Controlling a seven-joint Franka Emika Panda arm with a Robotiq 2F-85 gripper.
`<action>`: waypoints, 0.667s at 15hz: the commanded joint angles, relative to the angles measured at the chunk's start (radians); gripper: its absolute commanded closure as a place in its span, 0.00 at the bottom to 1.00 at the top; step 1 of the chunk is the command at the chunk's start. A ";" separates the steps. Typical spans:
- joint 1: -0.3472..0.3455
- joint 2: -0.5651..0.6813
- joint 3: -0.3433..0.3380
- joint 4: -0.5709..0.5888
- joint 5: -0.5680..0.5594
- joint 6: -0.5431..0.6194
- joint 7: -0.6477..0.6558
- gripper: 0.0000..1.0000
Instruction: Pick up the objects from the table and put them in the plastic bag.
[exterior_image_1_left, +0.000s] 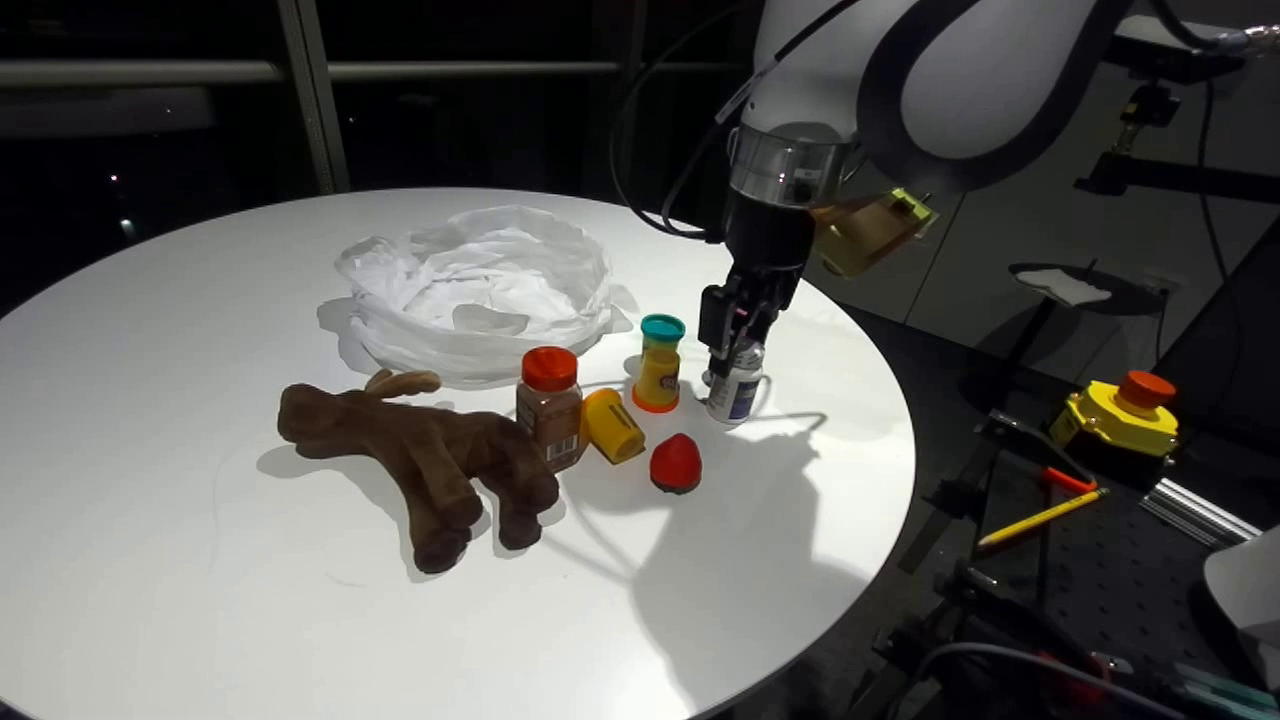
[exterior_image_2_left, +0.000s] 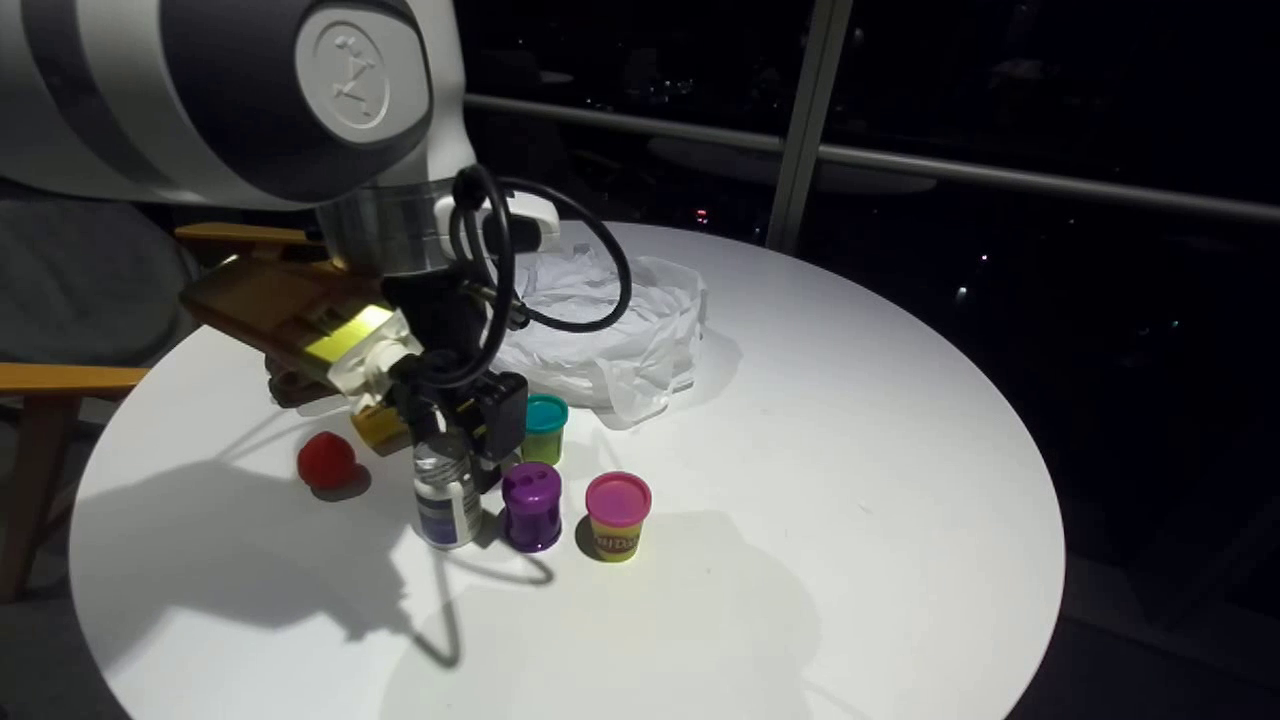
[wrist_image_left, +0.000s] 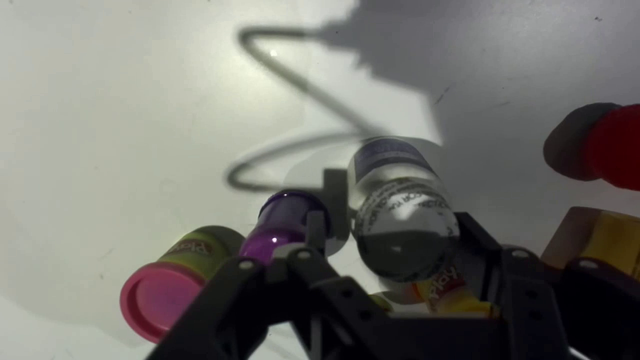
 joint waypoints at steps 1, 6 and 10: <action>0.050 -0.006 -0.041 0.008 -0.021 0.012 0.042 0.69; 0.084 -0.056 -0.074 0.015 -0.043 -0.024 0.088 0.80; 0.078 -0.098 -0.066 0.066 -0.047 -0.093 0.089 0.80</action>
